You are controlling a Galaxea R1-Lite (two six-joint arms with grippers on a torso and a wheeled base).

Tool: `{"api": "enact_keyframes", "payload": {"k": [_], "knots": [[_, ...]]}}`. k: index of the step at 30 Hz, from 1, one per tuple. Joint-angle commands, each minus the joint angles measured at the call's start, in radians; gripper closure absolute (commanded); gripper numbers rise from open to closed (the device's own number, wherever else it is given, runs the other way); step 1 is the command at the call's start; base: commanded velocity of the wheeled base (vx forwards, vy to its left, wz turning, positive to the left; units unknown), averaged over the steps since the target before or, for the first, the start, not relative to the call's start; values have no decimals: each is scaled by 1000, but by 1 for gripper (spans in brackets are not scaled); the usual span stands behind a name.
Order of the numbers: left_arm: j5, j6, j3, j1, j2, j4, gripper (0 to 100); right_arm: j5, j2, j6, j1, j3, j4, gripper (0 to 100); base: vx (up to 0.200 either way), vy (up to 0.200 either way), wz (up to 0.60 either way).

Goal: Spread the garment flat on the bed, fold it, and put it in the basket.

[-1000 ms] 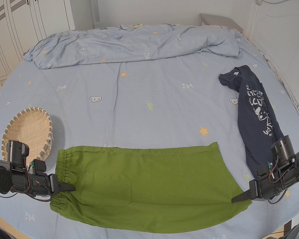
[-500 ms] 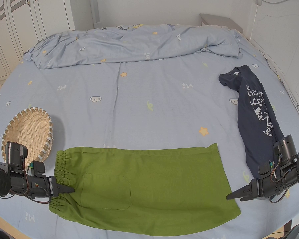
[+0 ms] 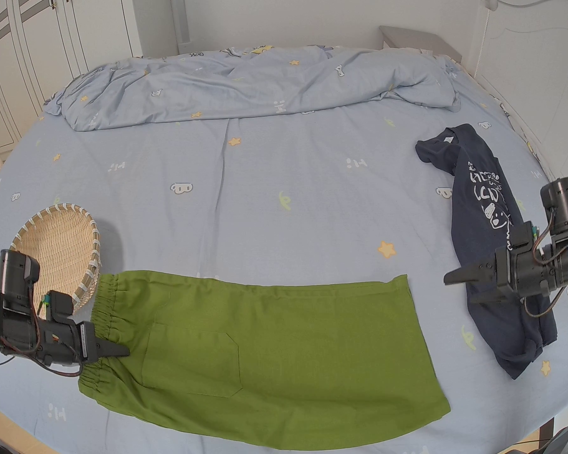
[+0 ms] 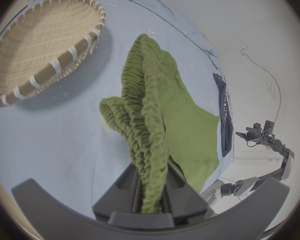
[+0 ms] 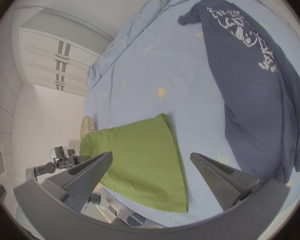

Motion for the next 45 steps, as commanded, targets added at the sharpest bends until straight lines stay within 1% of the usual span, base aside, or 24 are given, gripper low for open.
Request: {"api": "enact_keyframes", "payload": {"k": [1, 4, 8, 10, 14, 15, 16, 18, 19, 20, 21, 23, 24, 25, 27, 31, 33, 34, 35, 36, 39, 40, 42, 45], "knots": [[10, 8, -208, 58, -75, 200, 100, 2, -43, 14, -50, -105, 80, 0, 0, 0, 0], [10, 29, -241, 69, -85, 259, 100, 9, -53, 14, -73, -83, 78, 0, 0, 0, 0], [10, 80, -240, 100, -81, 268, 100, 9, -53, 14, -68, -74, 80, 0, 0, 0, 0], [8, 80, -241, 97, -84, 269, 100, 9, -55, 14, -65, -72, 81, 0, 0, 0, 0], [17, 69, -320, 15, -119, 371, 100, 8, -60, 16, -51, -72, 83, 0, 0, 0, 0], [17, 69, -320, 15, -119, 371, 100, 8, -60, 16, -51, -72, 83, 0, 0, 0, 0], [59, 28, -427, -54, -139, 498, 100, 8, -64, 16, -51, -72, 86, 0, 0, 0, 0], [94, -6, -485, -103, -144, 549, 100, 8, -67, 16, -53, -74, 87, 0, 0, 0, 0], [141, -58, -550, -173, -142, 595, 100, 8, -70, 16, -53, -75, 92, 0, 0, 0, 0], [155, -77, -566, -195, -141, 605, 100, 8, -70, 17, -51, -75, 93, 0, 0, 0, 0], [204, -136, -613, -271, -134, 627, 100, 6, -73, 16, -51, -75, 93, 0, 0, 0, 0], [257, -195, -659, -365, -127, 642, 100, 6, -80, 17, -53, -75, 95, 0, 0, 0, 0], [257, -195, -659, -365, -127, 642, 100, 6, -80, 17, -53, -75, 95, 0, 0, 0, 0], [298, -224, -694, -446, -110, 671, 100, 5, -81, 17, -53, -77, 95, 0, 0, 0, 0], [339, -231, -723, -509, -85, 710, 100, 5, -84, 16, -53, -77, 95, 0, 0, 0, 0], [505, -270, -789, -661, 25, 739, 100, 5, -86, 17, -51, -77, 95, 0, 0, 0, 0], [510, -273, -792, -666, 28, 739, 100, 5, -86, 17, -53, -75, 95, 0, 0, 0, 0], [546, -345, -844, -752, 79, 737, 100, 5, -84, 16, -51, -75, 95, 0, 0, 0, 0], [549, -354, -853, -767, 88, 739, 100, 5, -84, 17, -51, -75, 95, 0, 0, 0, 0], [566, -382, -882, -821, 116, 739, 100, 3, -83, 17, -51, -75, 95, 0, 0, 0, 0], [622, -388, -915, -911, 163, 739, 100, 3, -81, 16, -51, -75, 95, 0, 0, 0, 0], [622, -388, -915, -911, 163, 739, 100, 3, -81, 16, -51, -75, 95, 0, 0, 0, 0], [671, -388, -935, -986, 221, 739, 100, 2, -81, 16, -51, -74, 95, 0, 0, 0, 0], [695, -389, -958, -1029, 264, 739, 100, 2, -81, 16, -51, -74, 95, 0, 0, 0, 0]]}}
